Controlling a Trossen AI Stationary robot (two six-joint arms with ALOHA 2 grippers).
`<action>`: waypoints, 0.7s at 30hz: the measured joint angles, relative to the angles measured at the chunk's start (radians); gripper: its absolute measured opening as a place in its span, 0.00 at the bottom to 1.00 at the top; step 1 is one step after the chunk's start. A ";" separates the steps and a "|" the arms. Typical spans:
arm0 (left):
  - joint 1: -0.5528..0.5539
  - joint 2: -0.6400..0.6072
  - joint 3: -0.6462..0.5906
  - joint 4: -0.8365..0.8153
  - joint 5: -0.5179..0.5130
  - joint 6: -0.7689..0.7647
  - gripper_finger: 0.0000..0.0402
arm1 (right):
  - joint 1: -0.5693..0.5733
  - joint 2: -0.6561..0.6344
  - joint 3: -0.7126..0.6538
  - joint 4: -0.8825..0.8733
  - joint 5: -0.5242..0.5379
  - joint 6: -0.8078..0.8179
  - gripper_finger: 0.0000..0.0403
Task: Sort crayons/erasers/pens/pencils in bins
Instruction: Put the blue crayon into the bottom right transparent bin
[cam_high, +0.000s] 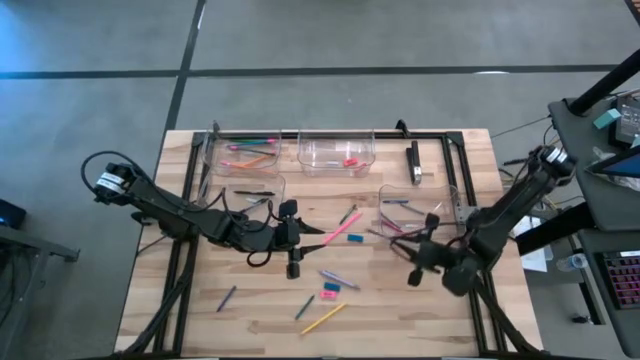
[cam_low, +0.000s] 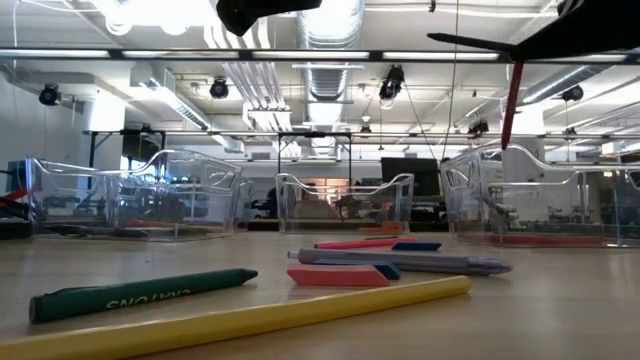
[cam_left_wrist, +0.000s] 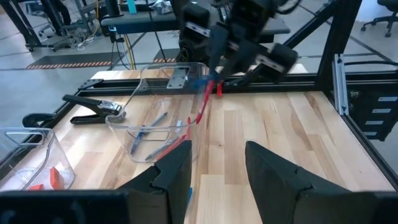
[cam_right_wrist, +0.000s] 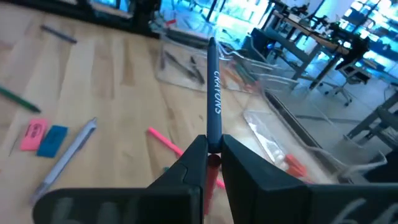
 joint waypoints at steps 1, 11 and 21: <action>0.000 0.000 0.000 0.000 0.000 0.000 0.33 | 0.000 -0.030 -0.018 0.001 0.002 0.004 0.08; 0.000 0.019 0.000 0.013 0.000 0.001 0.33 | 0.000 -0.156 -0.092 0.018 0.009 0.020 0.08; 0.033 0.116 0.003 0.158 0.006 0.051 0.33 | 0.000 -0.085 -0.042 0.111 -0.038 -0.028 0.08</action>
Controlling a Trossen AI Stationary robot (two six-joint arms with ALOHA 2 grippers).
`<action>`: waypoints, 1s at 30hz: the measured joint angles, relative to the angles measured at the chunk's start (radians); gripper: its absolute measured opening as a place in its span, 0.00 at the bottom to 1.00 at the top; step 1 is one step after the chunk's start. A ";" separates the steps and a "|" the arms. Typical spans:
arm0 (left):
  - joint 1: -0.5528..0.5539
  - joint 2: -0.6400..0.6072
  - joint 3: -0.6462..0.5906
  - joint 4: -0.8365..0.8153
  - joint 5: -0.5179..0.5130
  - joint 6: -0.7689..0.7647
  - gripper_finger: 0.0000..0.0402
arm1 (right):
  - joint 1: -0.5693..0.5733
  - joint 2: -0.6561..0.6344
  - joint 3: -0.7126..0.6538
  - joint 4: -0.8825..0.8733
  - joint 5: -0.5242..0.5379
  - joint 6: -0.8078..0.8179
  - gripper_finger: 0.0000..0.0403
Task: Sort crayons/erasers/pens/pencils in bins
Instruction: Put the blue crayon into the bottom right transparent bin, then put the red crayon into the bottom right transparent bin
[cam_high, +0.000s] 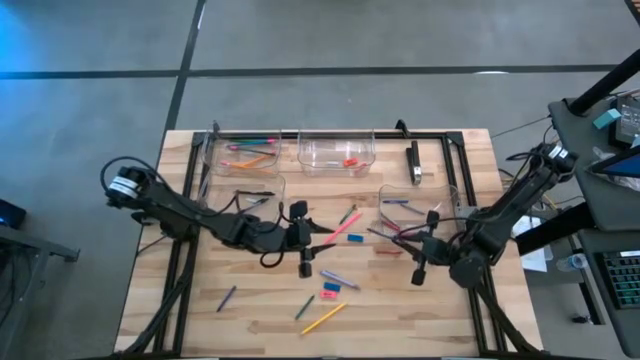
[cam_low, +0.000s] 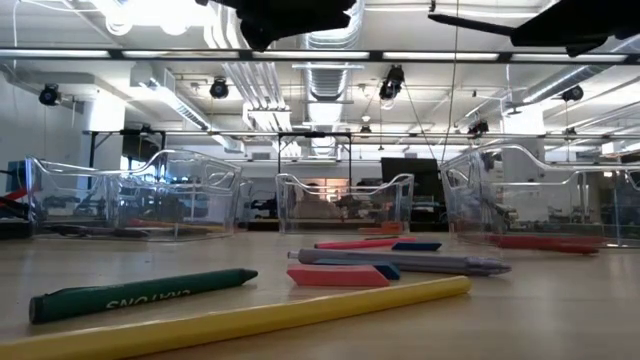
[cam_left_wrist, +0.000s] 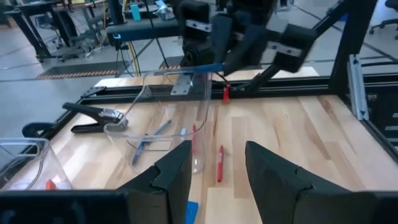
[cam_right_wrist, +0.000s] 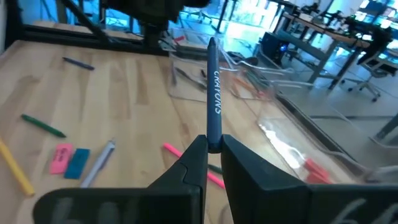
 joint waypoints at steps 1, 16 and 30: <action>0.003 0.004 0.002 0.000 0.000 0.001 0.33 | 0.000 0.012 0.005 0.009 -0.008 -0.006 0.08; 0.007 0.008 0.012 -0.002 0.003 0.000 0.33 | -0.003 -0.054 0.051 -0.538 0.064 0.470 0.08; 0.007 0.007 0.012 -0.002 0.004 0.000 0.33 | -0.003 -0.059 0.017 -0.976 -0.152 0.987 0.21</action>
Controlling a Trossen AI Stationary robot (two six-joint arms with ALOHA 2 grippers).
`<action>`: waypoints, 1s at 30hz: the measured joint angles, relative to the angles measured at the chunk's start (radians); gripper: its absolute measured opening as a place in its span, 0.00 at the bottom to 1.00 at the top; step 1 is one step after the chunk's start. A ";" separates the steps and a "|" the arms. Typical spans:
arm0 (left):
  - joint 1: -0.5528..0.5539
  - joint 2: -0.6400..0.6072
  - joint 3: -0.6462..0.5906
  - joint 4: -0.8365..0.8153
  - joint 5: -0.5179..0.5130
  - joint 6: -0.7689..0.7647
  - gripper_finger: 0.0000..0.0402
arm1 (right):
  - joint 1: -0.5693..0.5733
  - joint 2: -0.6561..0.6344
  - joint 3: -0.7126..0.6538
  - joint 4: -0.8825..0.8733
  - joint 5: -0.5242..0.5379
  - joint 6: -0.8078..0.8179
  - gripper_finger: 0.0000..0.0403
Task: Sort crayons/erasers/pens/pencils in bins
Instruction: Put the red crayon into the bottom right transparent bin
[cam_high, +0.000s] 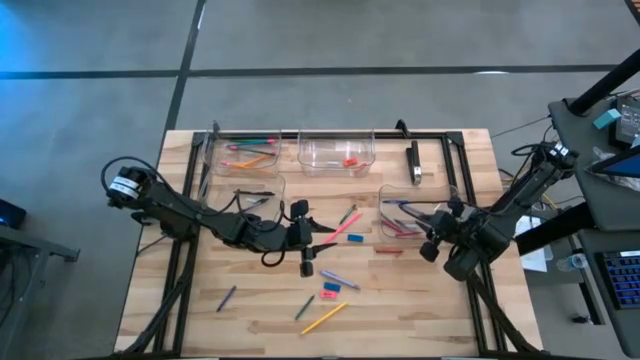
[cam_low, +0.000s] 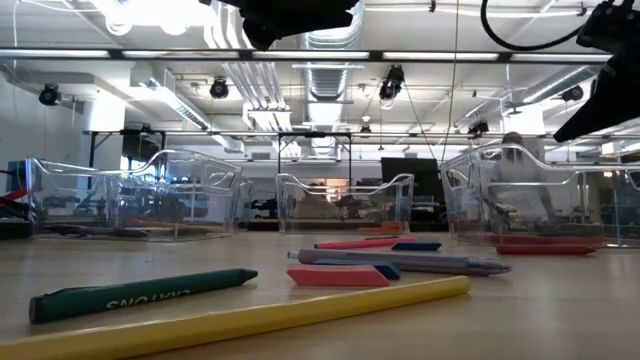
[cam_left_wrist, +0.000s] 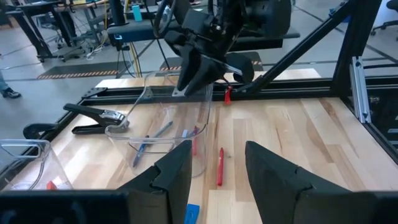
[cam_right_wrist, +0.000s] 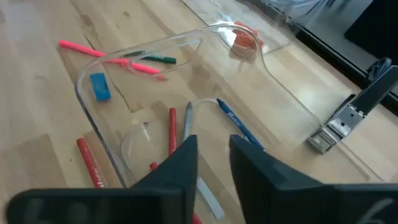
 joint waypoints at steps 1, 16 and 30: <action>0.000 0.000 0.000 0.000 0.000 0.000 0.33 | 0.000 0.000 0.000 0.000 0.000 0.000 0.24; 0.002 -0.001 -0.002 0.000 0.001 0.000 0.33 | 0.003 0.103 0.042 0.873 -0.266 -0.901 0.49; 0.002 -0.001 -0.002 0.000 0.001 -0.001 0.33 | -0.097 0.396 0.039 0.754 -0.318 -0.695 0.48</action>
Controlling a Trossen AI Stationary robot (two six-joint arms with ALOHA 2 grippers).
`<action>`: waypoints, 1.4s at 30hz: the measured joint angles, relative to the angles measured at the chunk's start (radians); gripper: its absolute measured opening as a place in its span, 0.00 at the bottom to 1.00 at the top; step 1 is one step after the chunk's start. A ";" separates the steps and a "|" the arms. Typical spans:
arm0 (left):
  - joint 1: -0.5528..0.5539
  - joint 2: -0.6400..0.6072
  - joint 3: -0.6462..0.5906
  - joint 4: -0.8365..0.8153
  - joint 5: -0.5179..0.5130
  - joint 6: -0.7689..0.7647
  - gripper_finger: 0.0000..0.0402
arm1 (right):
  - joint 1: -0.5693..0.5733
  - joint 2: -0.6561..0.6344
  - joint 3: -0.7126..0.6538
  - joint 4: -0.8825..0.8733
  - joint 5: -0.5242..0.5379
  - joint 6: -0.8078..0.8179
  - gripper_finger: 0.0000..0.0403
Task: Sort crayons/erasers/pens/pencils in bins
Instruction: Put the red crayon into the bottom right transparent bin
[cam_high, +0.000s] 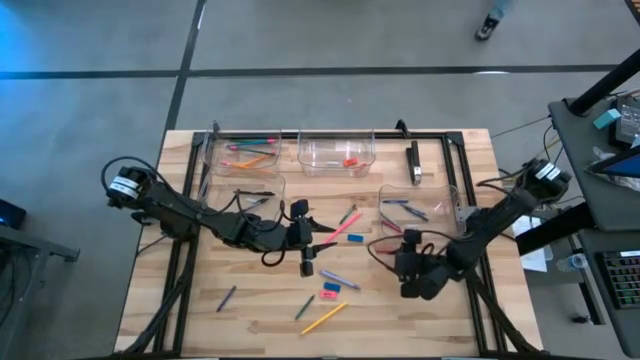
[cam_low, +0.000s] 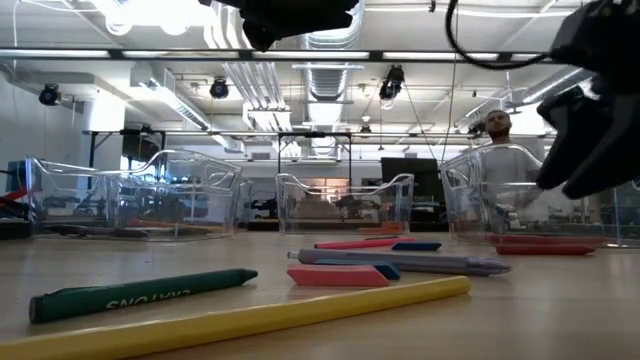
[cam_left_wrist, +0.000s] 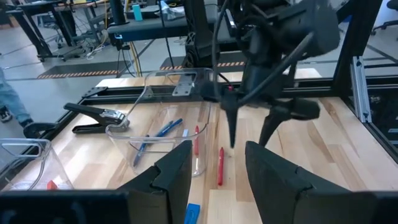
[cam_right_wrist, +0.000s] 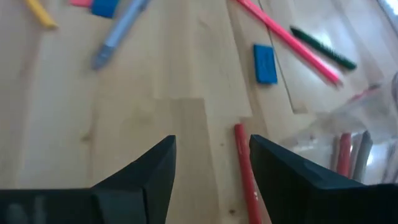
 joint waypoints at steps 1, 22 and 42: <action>0.000 0.000 0.000 0.000 0.000 0.000 0.33 | -0.012 0.009 0.000 0.000 -0.011 0.006 0.48; 0.000 0.000 0.000 0.000 0.000 -0.003 0.33 | -0.041 0.172 0.018 -0.012 0.047 0.130 0.48; 0.000 0.000 -0.002 -0.002 0.002 -0.001 0.33 | 0.047 0.334 0.130 -0.053 0.083 0.078 0.48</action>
